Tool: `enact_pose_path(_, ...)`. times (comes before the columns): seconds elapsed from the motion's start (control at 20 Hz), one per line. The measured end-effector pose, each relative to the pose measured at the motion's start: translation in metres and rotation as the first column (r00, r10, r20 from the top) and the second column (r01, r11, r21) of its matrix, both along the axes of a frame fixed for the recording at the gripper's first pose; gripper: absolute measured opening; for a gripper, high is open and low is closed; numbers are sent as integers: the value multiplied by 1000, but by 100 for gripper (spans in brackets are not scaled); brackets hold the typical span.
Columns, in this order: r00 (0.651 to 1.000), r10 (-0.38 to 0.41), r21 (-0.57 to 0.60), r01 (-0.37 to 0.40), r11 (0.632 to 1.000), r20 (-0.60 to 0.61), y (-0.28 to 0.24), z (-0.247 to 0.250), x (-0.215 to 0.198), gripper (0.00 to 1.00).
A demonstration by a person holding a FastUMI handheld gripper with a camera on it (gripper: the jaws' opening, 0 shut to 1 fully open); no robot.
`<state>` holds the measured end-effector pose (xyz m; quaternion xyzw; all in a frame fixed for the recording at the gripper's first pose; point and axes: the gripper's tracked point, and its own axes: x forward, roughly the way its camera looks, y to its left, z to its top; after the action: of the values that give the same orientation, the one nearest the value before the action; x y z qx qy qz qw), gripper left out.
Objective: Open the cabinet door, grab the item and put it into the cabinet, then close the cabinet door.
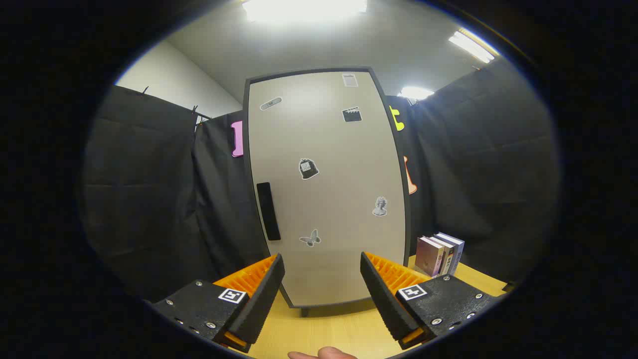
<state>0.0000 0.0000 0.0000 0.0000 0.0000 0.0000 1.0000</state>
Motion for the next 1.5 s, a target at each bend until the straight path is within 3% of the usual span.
enact_pose_path(0.85,1000,2,-6,-2,1000,-4,-5,-4,1,95)
enact_pose_path(1.5,1000,-1,-44,2,999,12,4,3,56,95)
